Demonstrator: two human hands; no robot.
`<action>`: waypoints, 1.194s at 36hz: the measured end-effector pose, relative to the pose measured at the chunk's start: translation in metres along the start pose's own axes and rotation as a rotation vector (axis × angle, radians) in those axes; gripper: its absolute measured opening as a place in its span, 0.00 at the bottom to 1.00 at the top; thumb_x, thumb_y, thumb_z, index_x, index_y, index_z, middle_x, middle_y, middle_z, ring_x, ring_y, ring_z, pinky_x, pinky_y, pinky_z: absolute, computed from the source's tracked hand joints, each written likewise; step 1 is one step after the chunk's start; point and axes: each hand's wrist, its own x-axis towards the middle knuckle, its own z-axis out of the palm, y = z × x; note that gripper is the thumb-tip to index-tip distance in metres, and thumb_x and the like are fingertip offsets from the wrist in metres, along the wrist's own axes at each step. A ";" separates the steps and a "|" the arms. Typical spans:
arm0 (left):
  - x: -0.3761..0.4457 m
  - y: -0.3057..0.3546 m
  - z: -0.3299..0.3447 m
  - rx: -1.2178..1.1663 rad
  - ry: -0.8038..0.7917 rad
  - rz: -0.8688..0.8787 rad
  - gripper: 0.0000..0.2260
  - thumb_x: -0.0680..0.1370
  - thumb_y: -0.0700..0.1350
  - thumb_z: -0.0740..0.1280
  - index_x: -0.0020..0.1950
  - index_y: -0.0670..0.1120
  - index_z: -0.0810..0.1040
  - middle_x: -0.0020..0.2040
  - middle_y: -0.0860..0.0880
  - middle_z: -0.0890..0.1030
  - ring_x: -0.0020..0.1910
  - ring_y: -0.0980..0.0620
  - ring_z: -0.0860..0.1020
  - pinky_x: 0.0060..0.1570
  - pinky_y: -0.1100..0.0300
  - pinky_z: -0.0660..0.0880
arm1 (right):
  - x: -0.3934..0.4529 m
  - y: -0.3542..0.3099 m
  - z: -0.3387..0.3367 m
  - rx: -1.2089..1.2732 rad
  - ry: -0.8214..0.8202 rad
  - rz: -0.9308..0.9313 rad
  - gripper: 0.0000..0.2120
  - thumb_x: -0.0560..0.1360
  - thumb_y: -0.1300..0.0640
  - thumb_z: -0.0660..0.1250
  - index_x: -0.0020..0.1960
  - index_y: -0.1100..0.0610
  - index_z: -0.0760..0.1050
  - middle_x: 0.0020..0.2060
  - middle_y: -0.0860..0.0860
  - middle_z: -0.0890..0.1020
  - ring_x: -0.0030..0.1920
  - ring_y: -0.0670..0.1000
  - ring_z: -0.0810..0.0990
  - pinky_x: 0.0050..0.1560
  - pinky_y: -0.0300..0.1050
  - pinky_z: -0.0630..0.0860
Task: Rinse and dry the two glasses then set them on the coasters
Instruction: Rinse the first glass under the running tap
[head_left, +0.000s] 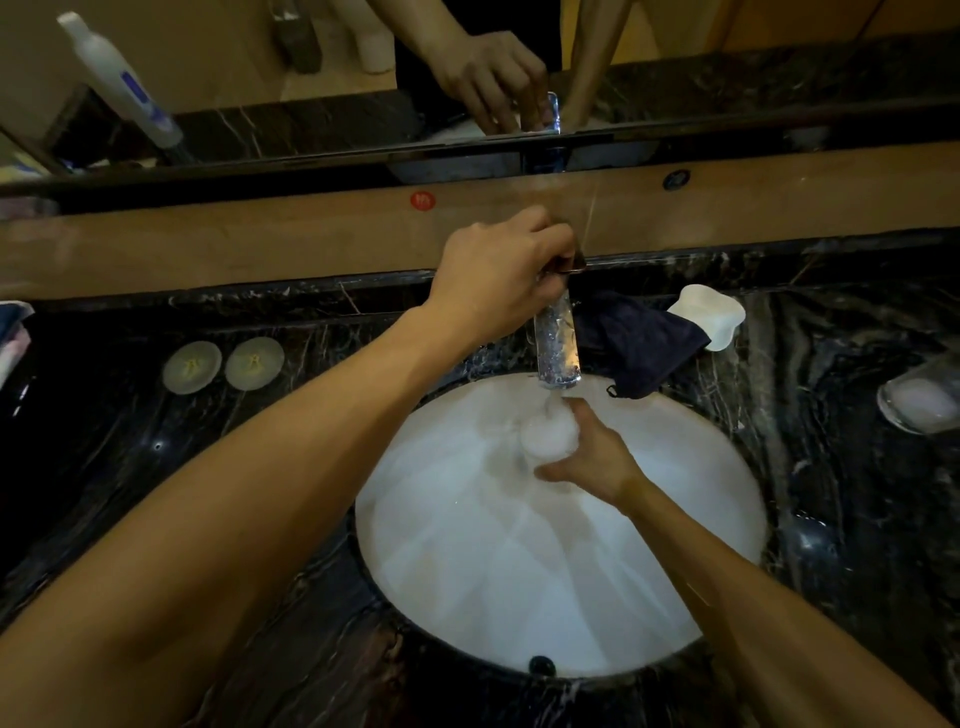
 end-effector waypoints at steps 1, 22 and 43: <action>0.000 0.000 0.000 0.000 0.002 -0.004 0.09 0.76 0.48 0.65 0.53 0.47 0.78 0.48 0.46 0.78 0.39 0.42 0.78 0.32 0.56 0.61 | -0.001 0.000 0.002 0.008 -0.002 -0.023 0.42 0.63 0.55 0.81 0.70 0.46 0.61 0.56 0.48 0.74 0.54 0.52 0.75 0.44 0.41 0.74; -0.001 0.004 -0.001 -0.008 0.001 -0.029 0.09 0.76 0.48 0.65 0.54 0.48 0.78 0.50 0.47 0.77 0.41 0.43 0.78 0.32 0.56 0.63 | 0.004 0.000 0.004 0.022 0.120 -0.035 0.44 0.65 0.57 0.80 0.72 0.46 0.59 0.53 0.47 0.74 0.52 0.53 0.74 0.46 0.45 0.72; -0.018 0.013 0.019 -0.007 0.093 -0.044 0.10 0.76 0.47 0.61 0.50 0.45 0.78 0.45 0.45 0.77 0.34 0.44 0.76 0.24 0.58 0.65 | 0.005 -0.002 0.000 0.155 0.233 -0.032 0.42 0.64 0.58 0.80 0.71 0.45 0.62 0.56 0.46 0.74 0.54 0.51 0.74 0.48 0.44 0.72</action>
